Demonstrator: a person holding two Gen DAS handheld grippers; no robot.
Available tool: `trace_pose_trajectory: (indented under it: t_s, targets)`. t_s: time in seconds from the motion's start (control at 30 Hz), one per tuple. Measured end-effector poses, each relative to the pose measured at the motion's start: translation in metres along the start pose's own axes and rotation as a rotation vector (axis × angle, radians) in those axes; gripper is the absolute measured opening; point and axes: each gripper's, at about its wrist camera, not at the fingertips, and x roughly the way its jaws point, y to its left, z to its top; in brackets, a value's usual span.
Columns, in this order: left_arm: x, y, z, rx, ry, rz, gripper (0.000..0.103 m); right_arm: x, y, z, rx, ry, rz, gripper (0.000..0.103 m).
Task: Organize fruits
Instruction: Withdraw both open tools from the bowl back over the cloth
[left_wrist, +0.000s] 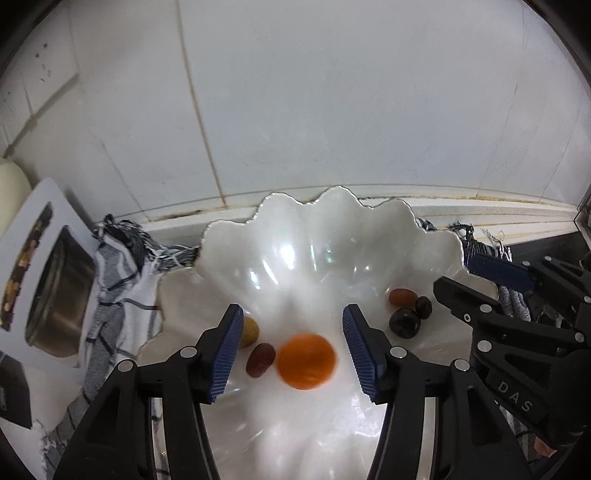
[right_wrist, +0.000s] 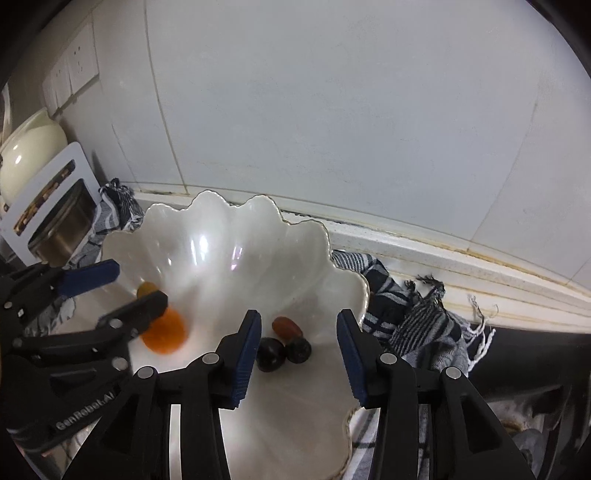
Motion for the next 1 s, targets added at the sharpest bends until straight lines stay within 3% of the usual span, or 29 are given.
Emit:
trace_pose_trajectory:
  t_s: [0.27,0.7,1.0]
  targets:
    - [-0.042,0.001,-0.009,0.014,-0.08,0.031,0.063,-0.033,0.002,-0.011,-0.011,-0.053,-0.006,0.044]
    - [-0.117,-0.002,-0.035,0.027,-0.212,0.031,0.063,-0.11,0.019,-0.041,-0.026,-0.201,0.006,0.044]
    - [-0.164,-0.019,-0.059,0.021,-0.283,0.055,0.064,-0.147,0.019,-0.062,-0.044,-0.254,0.046,0.044]
